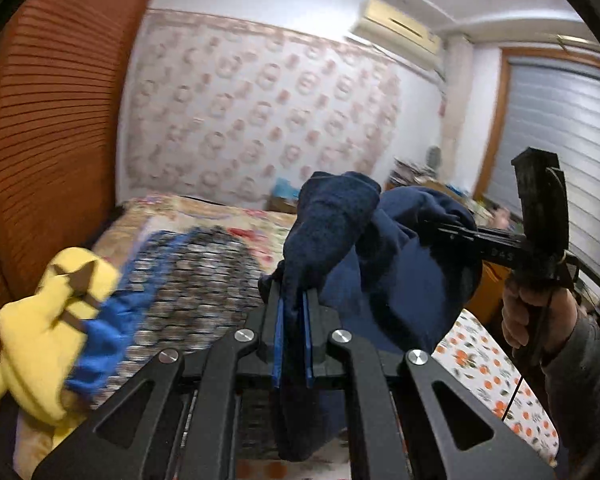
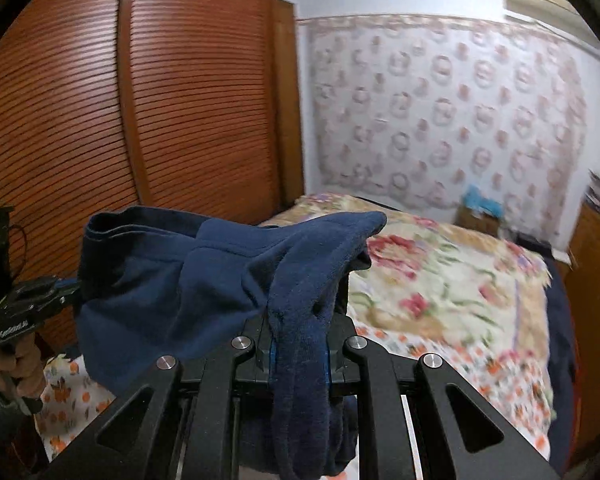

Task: Fold small clothes
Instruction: 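Lift the folded shirt with both grippers and carry it toward the clothes stack, then lower the folded shirt onto the patterned clothes stack and open both grippers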

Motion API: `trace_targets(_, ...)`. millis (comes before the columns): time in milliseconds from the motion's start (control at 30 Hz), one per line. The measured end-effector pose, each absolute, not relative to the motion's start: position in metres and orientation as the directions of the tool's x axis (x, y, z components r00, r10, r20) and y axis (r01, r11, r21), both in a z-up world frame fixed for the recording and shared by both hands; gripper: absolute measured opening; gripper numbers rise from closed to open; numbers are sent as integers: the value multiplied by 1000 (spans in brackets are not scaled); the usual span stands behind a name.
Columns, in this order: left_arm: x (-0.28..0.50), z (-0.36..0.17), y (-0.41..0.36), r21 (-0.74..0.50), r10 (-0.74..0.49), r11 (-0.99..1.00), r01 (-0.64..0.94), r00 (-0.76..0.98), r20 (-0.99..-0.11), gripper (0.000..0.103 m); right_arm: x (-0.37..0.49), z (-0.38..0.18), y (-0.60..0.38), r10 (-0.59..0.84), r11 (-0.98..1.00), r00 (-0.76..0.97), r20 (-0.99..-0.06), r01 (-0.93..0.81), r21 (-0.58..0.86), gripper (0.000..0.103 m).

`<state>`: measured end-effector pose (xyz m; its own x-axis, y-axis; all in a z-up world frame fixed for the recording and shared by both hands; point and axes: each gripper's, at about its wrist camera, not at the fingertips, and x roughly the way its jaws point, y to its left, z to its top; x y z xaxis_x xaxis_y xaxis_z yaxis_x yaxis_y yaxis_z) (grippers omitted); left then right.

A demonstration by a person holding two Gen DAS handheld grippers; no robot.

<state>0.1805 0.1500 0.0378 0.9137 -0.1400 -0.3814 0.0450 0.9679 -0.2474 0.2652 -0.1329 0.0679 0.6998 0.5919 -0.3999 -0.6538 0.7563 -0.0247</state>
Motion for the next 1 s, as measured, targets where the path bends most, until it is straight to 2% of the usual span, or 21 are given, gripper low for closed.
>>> trace_targets(133, 172, 20, 190, -301, -34, 950, -81, 932, -360, 8, 313, 74, -88, 630, 698, 653, -420, -713, -62, 15)
trace_targets(300, 161, -12, 220, -366, 35, 911, -190, 920, -390, 8, 367, 79, -19, 662, 611, 593, -458, -781, -129, 15)
trace_targets(400, 153, -27, 228, -369, 90, 895, -252, 910, -404, 8, 398, 70, 22, 674, 550, 542, -502, -822, -149, 15)
trace_targets(600, 153, -53, 237, -351, 118, 883, -311, 873, -474, 8, 450, 51, 57, 671, 519, 487, -559, -847, -114, 16)
trace_targets(633, 150, -54, 236, -347, 120, 884, -313, 870, -478, 8, 456, 51, 60, 665, 527, 492, -562, -842, -113, 19)
trace_targets(733, 148, -61, 235, -344, 128, 880, -327, 862, -490, 8, 478, 56, 56, 651, 564, 514, -559, -820, -98, 36)
trace_targets(867, 140, -66, 232, -358, 121, 875, -327, 862, -492, 8, 497, 67, 33, 667, 592, 533, -522, -804, -65, 41)
trace_targets(1000, 140, -62, 229, -355, 122, 877, -325, 864, -489, 8, 506, 56, 9, 652, 621, 537, -535, -783, -29, 42)
